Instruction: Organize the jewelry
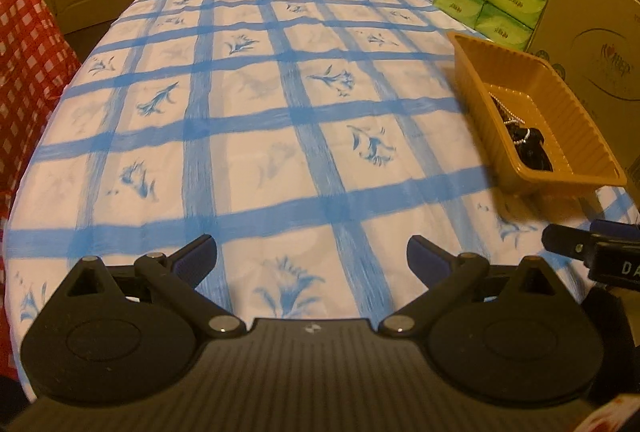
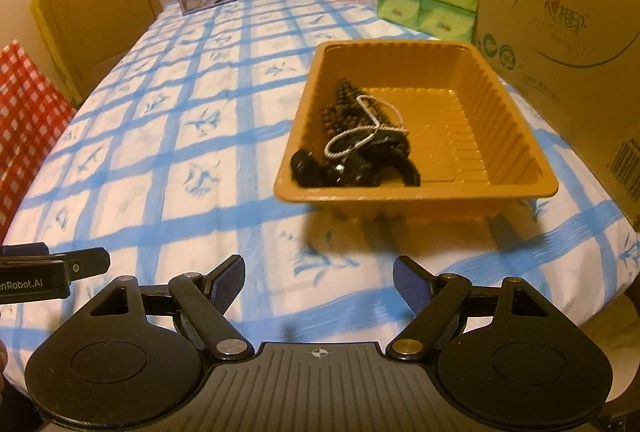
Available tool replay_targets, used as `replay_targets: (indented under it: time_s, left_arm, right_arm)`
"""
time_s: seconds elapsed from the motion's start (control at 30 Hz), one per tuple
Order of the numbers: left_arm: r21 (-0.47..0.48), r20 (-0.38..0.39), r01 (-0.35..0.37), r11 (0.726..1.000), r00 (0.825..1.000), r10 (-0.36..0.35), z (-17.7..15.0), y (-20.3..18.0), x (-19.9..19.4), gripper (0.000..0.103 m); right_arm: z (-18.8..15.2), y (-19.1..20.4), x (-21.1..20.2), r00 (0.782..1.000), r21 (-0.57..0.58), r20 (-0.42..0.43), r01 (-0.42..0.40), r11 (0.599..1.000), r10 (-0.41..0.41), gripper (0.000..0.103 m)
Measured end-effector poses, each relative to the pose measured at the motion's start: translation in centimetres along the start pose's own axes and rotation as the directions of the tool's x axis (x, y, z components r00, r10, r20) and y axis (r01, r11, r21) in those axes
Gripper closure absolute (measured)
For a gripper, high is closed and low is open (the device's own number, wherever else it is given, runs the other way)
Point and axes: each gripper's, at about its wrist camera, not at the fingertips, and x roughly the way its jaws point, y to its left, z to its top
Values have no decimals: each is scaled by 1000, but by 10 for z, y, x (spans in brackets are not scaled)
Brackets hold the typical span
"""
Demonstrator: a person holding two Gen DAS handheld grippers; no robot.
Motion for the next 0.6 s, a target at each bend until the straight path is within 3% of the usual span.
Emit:
replay_targets:
  time_s: [0.6]
  left_arm:
    - [3,-11,-11,1000,1000,11,-18,-8,-14,1]
  right_arm:
    - [-11,22,-8,1000,-54,-10,-10,999,9,22]
